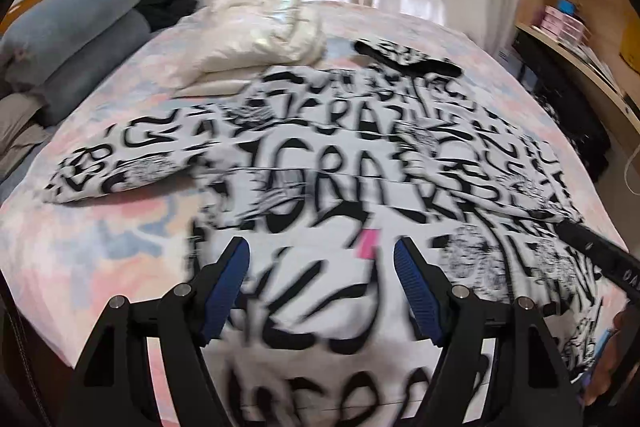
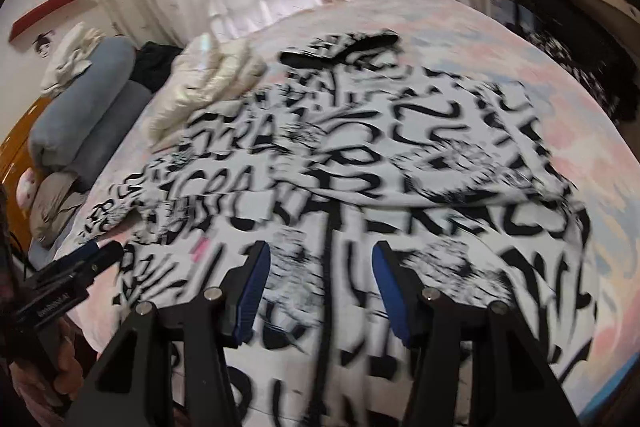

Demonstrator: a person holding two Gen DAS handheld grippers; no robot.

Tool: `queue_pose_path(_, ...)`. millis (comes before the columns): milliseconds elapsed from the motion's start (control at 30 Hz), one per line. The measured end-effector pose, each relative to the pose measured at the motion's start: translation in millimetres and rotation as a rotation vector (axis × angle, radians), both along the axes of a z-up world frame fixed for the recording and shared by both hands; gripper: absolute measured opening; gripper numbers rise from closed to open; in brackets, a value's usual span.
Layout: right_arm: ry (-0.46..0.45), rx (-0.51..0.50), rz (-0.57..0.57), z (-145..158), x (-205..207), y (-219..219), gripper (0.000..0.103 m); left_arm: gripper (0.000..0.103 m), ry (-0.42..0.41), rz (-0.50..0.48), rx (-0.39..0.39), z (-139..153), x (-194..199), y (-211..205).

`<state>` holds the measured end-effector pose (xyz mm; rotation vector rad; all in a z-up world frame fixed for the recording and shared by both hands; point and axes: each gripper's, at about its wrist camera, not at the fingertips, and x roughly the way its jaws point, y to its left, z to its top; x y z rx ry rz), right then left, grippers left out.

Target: Fold large clothes

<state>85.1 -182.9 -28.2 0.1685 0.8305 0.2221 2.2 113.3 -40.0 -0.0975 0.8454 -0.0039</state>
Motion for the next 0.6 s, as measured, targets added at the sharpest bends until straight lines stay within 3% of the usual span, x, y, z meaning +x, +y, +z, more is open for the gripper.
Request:
queue_pose_path(267,-0.082,-0.044,0.107,13,13,73,0.053,0.074,0.006,0.129,-0.035,-16,3,85)
queue_pose_path(600,-0.143,-0.105,0.25,10,40,175,0.053,0.075,0.021,0.289,-0.193,-53,18,183)
